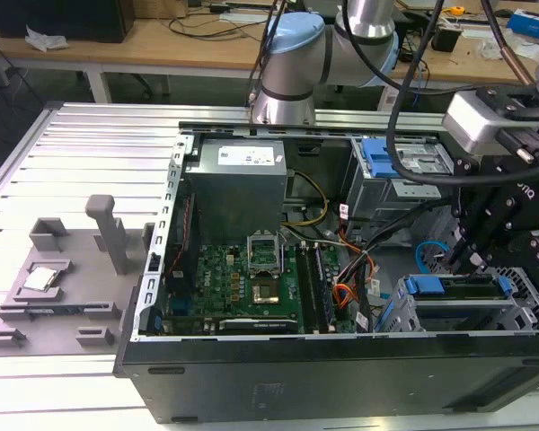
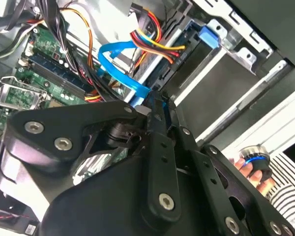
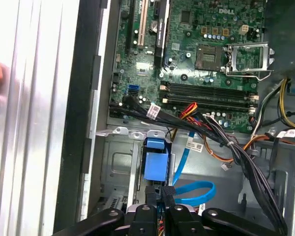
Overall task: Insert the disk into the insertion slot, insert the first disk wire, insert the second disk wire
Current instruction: 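Insert the second disk wire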
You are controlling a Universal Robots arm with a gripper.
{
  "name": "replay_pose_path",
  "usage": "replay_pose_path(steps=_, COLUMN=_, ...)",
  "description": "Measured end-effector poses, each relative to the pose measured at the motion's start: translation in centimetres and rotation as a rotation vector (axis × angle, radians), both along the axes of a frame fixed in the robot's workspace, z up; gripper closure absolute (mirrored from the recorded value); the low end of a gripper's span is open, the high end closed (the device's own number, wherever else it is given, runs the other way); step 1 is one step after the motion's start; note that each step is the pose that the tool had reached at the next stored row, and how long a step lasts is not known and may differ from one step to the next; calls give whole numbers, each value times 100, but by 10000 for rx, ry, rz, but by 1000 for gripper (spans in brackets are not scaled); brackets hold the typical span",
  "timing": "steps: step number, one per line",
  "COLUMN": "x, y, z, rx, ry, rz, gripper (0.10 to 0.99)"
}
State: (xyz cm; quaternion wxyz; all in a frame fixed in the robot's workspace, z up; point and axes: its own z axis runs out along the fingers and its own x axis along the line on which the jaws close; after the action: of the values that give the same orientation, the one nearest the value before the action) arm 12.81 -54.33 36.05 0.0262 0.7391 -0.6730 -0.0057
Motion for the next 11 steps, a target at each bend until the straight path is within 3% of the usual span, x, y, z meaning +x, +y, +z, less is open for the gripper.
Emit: replay_pose_path(steps=11, x=111, y=-2, z=-131, rx=11, ry=25, rz=-11, gripper=925)
